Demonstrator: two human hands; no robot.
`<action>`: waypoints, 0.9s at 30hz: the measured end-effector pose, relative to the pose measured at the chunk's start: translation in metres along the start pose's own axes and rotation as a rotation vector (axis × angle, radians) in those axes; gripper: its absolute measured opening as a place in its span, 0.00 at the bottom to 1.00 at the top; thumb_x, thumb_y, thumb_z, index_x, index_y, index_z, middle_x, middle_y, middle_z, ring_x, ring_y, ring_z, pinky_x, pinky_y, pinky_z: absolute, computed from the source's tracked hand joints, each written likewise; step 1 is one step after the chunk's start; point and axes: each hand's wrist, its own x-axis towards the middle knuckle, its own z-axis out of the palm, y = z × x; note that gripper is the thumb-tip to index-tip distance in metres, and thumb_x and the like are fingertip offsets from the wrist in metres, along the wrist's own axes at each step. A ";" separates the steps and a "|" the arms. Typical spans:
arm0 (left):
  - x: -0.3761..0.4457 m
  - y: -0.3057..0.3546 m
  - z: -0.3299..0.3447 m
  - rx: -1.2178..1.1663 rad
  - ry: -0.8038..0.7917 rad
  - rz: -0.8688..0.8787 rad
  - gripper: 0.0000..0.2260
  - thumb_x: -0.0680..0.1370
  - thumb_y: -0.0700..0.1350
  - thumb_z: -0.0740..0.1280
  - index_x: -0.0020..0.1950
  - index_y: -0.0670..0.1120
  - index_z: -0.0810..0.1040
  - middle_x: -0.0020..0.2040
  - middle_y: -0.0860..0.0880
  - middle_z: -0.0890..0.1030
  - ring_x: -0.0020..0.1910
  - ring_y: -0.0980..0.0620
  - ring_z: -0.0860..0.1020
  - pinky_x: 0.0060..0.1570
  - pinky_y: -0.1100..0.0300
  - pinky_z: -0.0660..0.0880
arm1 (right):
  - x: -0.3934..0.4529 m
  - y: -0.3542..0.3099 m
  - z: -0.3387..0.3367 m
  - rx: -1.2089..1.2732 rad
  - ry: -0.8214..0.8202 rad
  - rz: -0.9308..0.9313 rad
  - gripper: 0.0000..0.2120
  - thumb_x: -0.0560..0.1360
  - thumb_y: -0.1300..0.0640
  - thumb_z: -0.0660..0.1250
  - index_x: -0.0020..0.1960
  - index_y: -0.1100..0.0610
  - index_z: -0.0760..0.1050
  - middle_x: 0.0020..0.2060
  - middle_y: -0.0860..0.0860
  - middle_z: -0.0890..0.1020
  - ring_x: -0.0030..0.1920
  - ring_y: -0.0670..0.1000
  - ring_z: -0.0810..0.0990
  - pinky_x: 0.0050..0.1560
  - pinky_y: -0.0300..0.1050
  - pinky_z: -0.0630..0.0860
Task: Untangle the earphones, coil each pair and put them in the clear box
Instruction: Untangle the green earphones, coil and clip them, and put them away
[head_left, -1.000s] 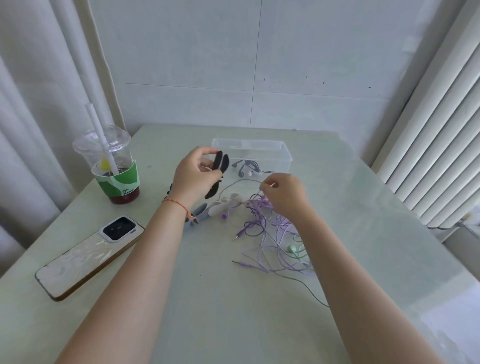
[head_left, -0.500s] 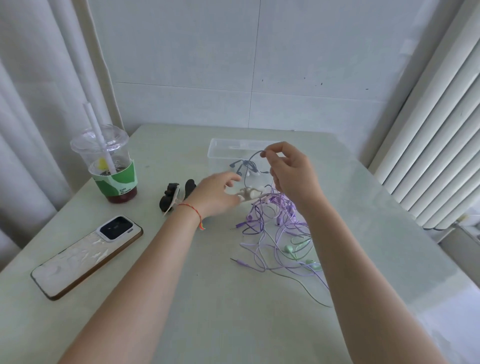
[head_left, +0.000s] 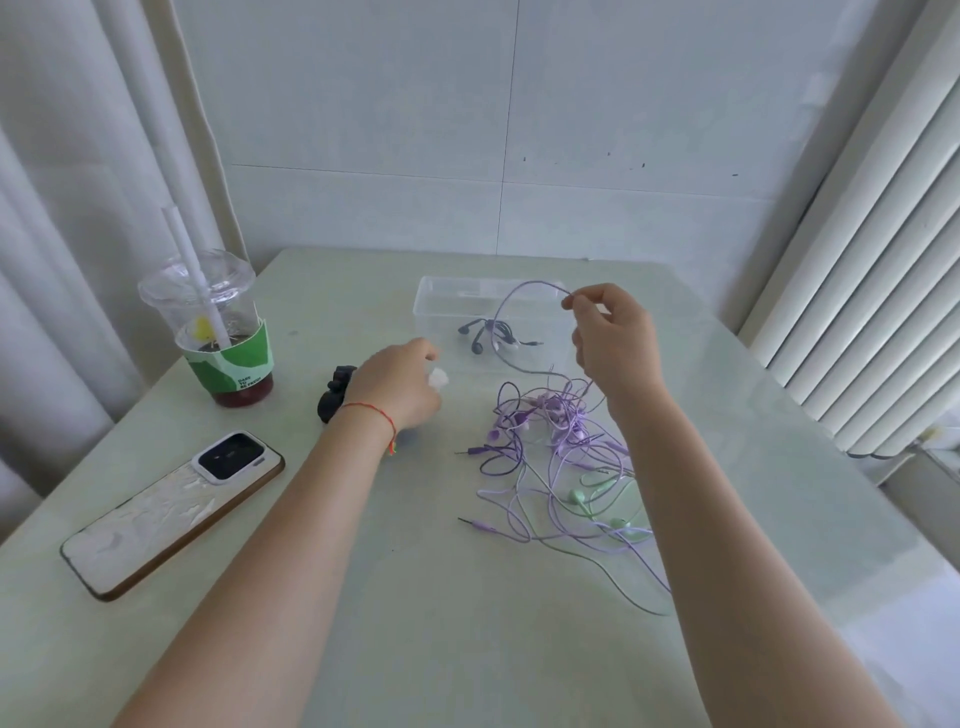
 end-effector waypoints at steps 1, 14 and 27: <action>-0.001 0.002 0.000 0.080 0.031 -0.009 0.20 0.75 0.46 0.68 0.67 0.50 0.73 0.62 0.44 0.75 0.63 0.41 0.72 0.60 0.52 0.70 | -0.002 -0.002 0.001 -0.002 -0.046 -0.020 0.09 0.78 0.60 0.60 0.43 0.53 0.77 0.26 0.50 0.70 0.24 0.49 0.64 0.24 0.37 0.60; -0.012 0.035 0.000 -0.785 0.085 0.081 0.09 0.73 0.53 0.70 0.36 0.50 0.83 0.32 0.42 0.77 0.30 0.51 0.73 0.32 0.62 0.70 | -0.009 -0.006 0.006 -0.108 -0.238 -0.062 0.06 0.80 0.58 0.61 0.47 0.57 0.75 0.28 0.51 0.73 0.26 0.50 0.69 0.30 0.41 0.67; -0.013 0.047 -0.014 -1.646 -0.037 -0.017 0.11 0.78 0.32 0.60 0.57 0.44 0.74 0.42 0.47 0.78 0.40 0.50 0.80 0.38 0.60 0.78 | -0.008 -0.001 0.004 -0.435 -0.401 -0.162 0.08 0.77 0.54 0.67 0.44 0.54 0.84 0.18 0.45 0.63 0.21 0.45 0.62 0.23 0.33 0.58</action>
